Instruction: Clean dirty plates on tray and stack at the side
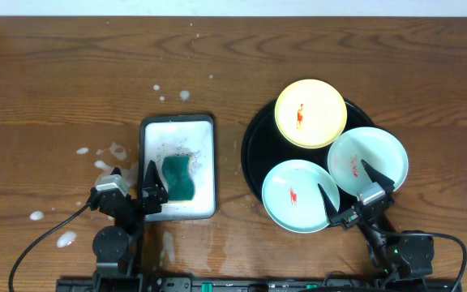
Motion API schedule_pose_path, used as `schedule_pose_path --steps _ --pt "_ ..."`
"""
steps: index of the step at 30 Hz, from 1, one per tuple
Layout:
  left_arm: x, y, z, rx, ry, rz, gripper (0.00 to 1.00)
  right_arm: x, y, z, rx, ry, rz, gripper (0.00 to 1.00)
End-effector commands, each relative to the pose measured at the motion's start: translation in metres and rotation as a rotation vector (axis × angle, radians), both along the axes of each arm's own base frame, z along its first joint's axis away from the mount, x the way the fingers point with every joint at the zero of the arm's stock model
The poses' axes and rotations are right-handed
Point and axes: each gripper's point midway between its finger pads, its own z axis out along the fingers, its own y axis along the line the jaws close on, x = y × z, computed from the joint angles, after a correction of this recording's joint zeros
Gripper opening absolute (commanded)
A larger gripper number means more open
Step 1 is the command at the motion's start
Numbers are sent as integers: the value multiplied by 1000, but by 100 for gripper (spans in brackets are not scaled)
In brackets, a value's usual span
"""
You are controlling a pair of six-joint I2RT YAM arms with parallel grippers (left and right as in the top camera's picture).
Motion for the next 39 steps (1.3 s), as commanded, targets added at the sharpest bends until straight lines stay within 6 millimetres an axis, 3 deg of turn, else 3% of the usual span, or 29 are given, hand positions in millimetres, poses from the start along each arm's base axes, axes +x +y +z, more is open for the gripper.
schedule_pose_path --steps 1,27,33,39 --pt "-1 1 -18 4 55 3 83 0 0 -1 -6 -3 1 99" --pt "-1 1 -18 5 55 3 83 0 0 4 -4 -24 4 99" --pt "-1 1 -18 4 55 3 83 -9 14 0 -1 -3 97 99" --pt "-1 -4 -21 -18 68 -22 83 -10 17 -2 123 80 110 99"
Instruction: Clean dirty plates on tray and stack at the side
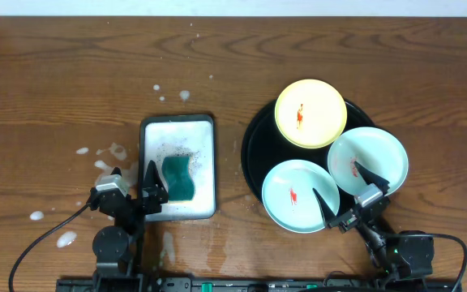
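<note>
A round black tray [255,138] at the right holds three plates with red smears: a yellow plate [310,113] at the back, a light teal plate [298,195] at the front left and another teal plate [371,158] at the right. A green sponge [178,178] lies in a white soapy tray [177,130] at the left. My right gripper [345,192] is open between the two teal plates, near the tray's front edge. My left gripper [133,181] is open at the soapy tray's left edge, just left of the sponge.
Soap suds and water drops [108,154] spot the wooden table [71,73] left of the white tray and behind it. Cables run along the front edge near both arm bases.
My right gripper has shifted slightly left and its fingers have tilted, one tip now reaching further over the right teal plate. The left gripper, sponge and plates have not moved.
</note>
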Motion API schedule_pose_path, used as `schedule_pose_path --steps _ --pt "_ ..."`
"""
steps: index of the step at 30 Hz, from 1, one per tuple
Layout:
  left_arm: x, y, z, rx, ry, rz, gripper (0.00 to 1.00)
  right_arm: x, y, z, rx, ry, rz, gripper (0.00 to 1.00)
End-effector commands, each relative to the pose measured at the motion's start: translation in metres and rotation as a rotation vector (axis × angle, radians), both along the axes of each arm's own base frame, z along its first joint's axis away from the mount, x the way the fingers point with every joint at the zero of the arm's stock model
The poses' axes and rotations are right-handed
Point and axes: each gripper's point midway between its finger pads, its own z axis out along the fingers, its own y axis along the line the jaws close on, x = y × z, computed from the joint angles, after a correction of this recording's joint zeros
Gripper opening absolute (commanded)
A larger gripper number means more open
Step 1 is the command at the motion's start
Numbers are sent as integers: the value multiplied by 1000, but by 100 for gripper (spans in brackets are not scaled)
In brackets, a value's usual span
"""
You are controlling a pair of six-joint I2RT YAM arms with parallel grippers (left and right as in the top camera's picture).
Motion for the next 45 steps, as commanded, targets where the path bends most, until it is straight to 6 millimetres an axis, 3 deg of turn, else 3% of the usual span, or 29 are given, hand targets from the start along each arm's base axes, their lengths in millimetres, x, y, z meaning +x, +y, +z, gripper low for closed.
schedule_pose_path --steps 1,5,11,15,19,21,25,27,30,33,34,35,37,38,40,42,45 --pt "0 -6 -22 -16 74 -33 83 -3 5 -2 81 62 27 99" --pt "3 -26 -5 -122 12 -140 83 -5 4 17 172 87 25 99" --pt "-2 -35 72 -199 -128 -195 83 -4 3 69 198 216 3 99" --pt "-4 -34 93 -212 73 -173 83 15 5 82 101 472 -18 99" --pt "-3 -39 99 -233 332 -173 83 33 7 84 48 680 -25 99" --pt "0 -40 98 -240 474 -158 83 52 4 84 36 752 -62 99" --pt "3 -40 84 -196 690 -161 84 65 13 70 41 896 -30 99" --pt "3 -52 73 -236 777 -216 84 65 16 56 40 964 -19 99" --pt "0 -69 52 -290 900 -300 84 53 13 24 11 1134 -42 99" --pt "0 -75 29 -306 1018 -331 84 27 -5 -22 -64 1374 -164 99" --pt "2 -76 23 -314 1044 -331 80 19 -9 -35 -86 1434 -186 99" --pt "4 -76 15 -321 1080 -327 66 9 -13 -51 -93 1512 -228 93" --pt "6 -76 5 -327 1119 -322 60 1 -18 -69 -97 1578 -282 86" --pt "7 -76 1 -330 1139 -319 60 -2 -22 -78 -95 1604 -319 78" --pt "7 -76 -8 -338 1181 -312 91 -8 -23 -92 -79 1642 -351 65" --pt "8 -76 -16 -344 1217 -306 91 -12 -23 -106 -67 1658 -368 57" --pt "6 -78 -24 -358 1257 -309 87 -20 -24 -126 -53 1682 -391 55"
